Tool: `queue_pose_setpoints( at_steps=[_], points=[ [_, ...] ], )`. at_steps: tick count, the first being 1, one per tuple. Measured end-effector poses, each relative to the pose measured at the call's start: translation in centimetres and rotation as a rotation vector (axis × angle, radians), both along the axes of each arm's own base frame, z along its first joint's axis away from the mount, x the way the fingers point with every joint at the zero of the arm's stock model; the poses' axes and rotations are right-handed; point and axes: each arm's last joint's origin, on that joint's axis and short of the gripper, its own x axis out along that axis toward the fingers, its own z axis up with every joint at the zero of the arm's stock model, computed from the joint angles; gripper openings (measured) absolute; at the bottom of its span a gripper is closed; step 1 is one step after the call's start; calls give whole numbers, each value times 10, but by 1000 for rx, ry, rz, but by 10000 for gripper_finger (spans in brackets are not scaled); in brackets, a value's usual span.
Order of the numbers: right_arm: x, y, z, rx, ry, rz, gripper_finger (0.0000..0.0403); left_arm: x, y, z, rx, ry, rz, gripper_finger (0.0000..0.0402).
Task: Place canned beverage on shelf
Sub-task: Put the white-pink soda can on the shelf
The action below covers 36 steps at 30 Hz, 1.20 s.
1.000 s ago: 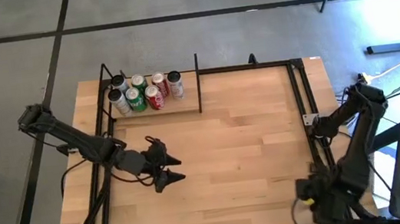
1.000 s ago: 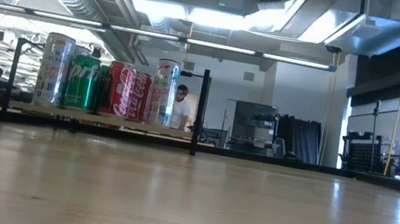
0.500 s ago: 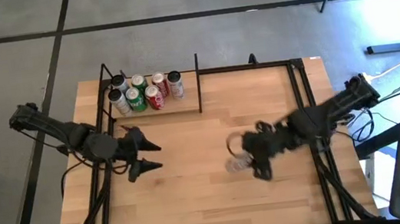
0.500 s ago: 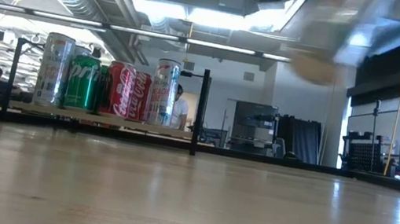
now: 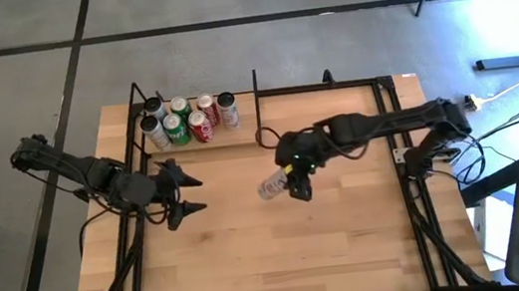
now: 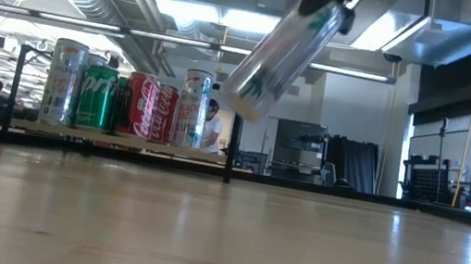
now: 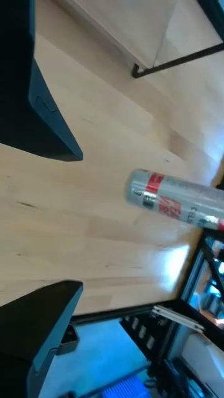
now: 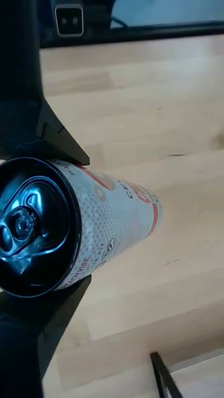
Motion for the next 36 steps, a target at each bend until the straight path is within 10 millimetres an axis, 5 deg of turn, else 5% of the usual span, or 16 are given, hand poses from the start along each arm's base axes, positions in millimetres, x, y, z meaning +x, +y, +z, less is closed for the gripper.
queue_pose_setpoints(
  at_steps=[16, 36],
  points=[
    [47, -21, 8, -127, 129, 105, 220, -2, 1, -4, 3, 44, 9, 320],
    [79, -20, -29, -131, 239, 85, 220, -4, 1, -6, 16, 68, 0, 320]
  ],
)
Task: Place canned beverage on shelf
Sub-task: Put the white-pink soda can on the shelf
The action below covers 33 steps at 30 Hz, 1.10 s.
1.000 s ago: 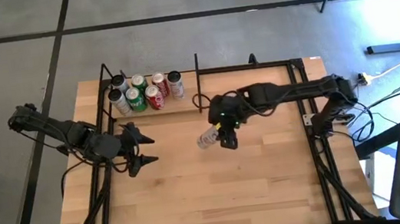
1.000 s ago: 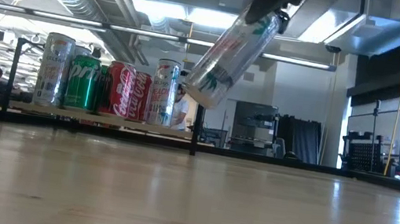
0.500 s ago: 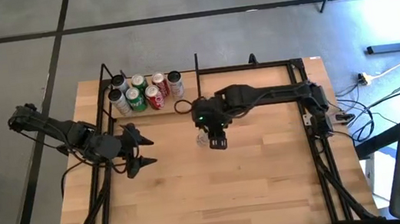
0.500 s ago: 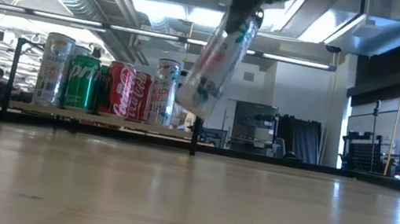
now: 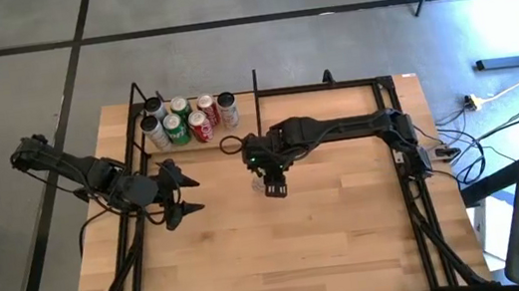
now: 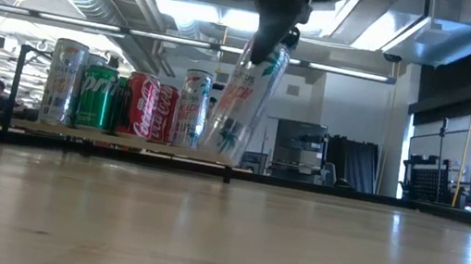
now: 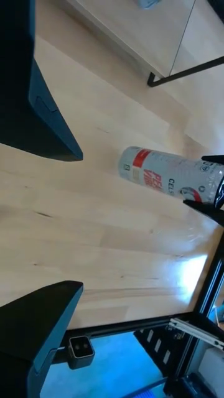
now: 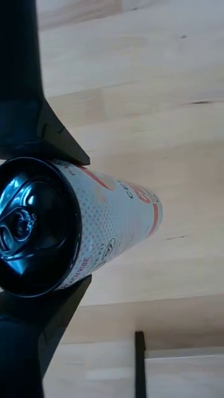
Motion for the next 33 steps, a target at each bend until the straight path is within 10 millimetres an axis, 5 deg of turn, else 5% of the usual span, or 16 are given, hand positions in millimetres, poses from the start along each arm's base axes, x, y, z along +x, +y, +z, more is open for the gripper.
queue_pose_setpoints(
  at_steps=[29, 33],
  points=[
    [10, 16, -27, 51, 85, 45, 220, 1, 0, 1, 0, -10, 4, 320],
    [11, 16, -28, 51, 77, 45, 287, 1, 0, 1, 0, -10, 4, 320]
  ],
)
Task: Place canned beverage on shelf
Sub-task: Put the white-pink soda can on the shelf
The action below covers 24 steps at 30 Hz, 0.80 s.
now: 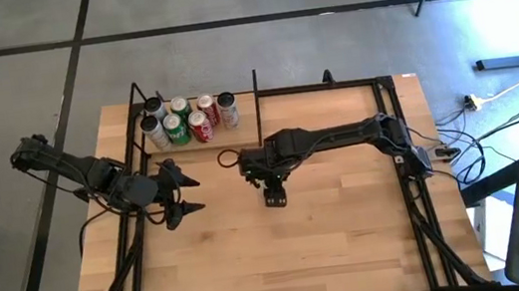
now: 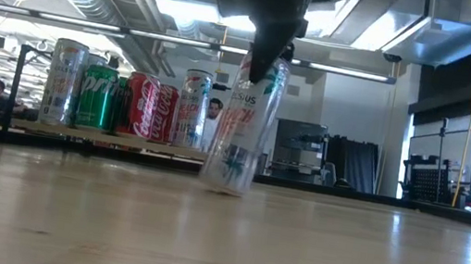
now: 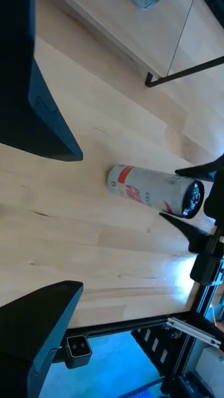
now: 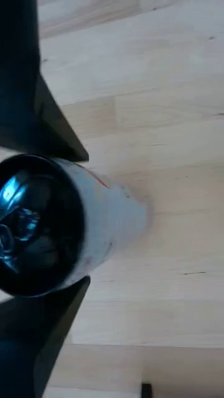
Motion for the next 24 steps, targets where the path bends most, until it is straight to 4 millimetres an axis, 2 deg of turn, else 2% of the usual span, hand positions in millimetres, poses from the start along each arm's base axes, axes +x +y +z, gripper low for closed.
queue_pose_setpoints(
  at_steps=[4, 7, 15, 21, 24],
  points=[
    [3, 0, 1, 2, -30, 0, 366, 0, 0, 0, 0, 0, 0, 320],
    [3, 0, 1, 2, -37, 0, 391, 0, 0, 0, 0, 0, 0, 320],
    [1, 0, 5, 0, -18, 5, 367, 0, 0, 0, 0, 0, 0, 320],
    [-8, 0, 23, -11, 2, 46, 360, 0, 0, 0, 1, 0, 0, 320],
    [-18, -1, 39, -12, -27, 54, 360, 0, 0, 0, 2, 1, 1, 320]
  ],
)
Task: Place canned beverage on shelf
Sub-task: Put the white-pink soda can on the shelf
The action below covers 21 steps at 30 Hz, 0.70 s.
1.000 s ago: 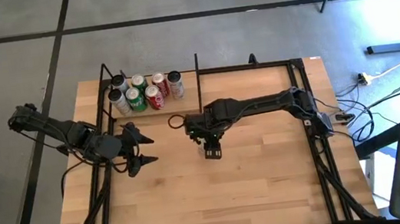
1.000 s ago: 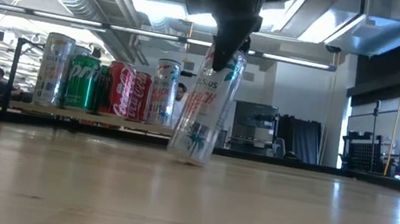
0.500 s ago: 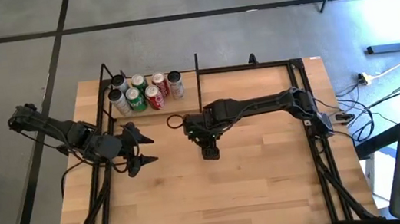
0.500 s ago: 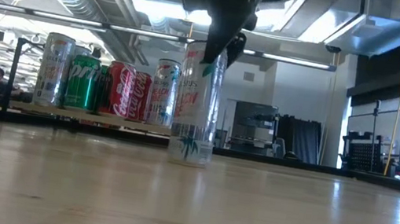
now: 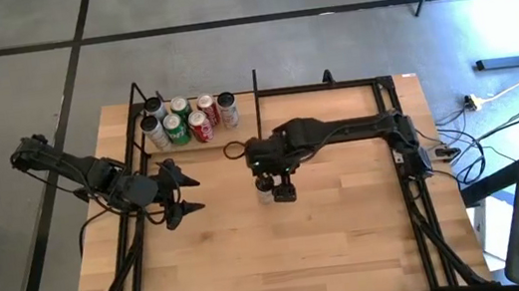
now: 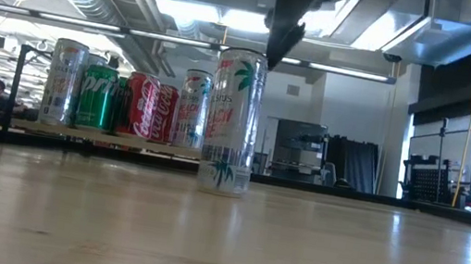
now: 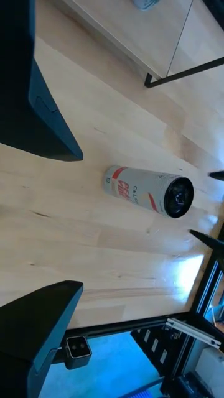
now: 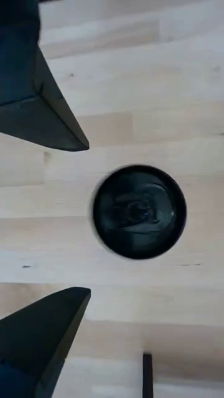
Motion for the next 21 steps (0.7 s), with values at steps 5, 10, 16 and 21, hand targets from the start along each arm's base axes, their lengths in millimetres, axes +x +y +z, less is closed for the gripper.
queue_pose_setpoints(
  at_steps=[5, 10, 16, 21],
  points=[
    [-12, 3, 24, -20, -76, 18, 360, 0, 0, 0, 1, 0, 1, 320],
    [-22, 4, 49, -30, -195, 19, 360, 0, 0, 0, 1, 1, 1, 320],
    [-37, 4, 64, -47, -256, 1, 360, 0, 0, 0, 3, 2, 1, 320],
    [-56, 8, 40, -21, -398, -34, 360, 0, 0, 0, 4, 3, 2, 320]
  ],
)
